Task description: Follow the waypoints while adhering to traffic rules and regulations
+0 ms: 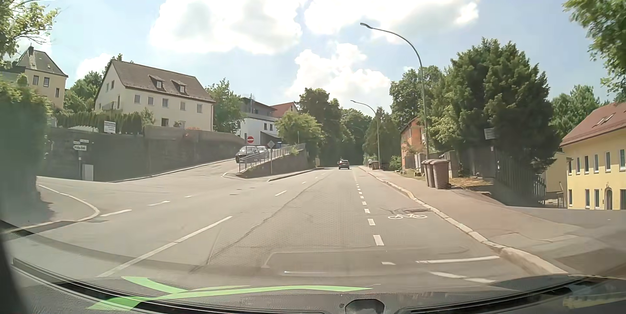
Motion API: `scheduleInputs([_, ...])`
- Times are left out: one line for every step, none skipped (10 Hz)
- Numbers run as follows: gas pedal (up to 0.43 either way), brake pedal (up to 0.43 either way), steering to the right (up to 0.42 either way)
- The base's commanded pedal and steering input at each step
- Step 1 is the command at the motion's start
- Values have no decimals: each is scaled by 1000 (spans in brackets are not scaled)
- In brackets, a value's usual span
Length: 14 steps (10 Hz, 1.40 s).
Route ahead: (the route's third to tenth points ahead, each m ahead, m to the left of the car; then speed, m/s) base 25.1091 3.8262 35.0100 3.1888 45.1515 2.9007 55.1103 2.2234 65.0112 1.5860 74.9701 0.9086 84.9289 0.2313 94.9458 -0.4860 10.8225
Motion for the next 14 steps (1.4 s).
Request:
scheduleInputs([209, 0, -10])
scheduleInputs([209, 0, -10])
scheduleInputs([209, 0, -8])
scheduleInputs([209, 0, -7])
scheduleInputs([209, 0, -5])
scheduleInputs([209, 0, -4])
scheduleInputs([209, 0, -4])
scheduleInputs([220, 0, -3])
scheduleInputs([228, 0, -2])
scheduleInputs([240, 0, -1])
scheduleInputs([240, 0, 0])
scheduleInputs([248, 0, 0])
scheduleInputs([248, 0, 0])
scheduleInputs([248, 0, 0])
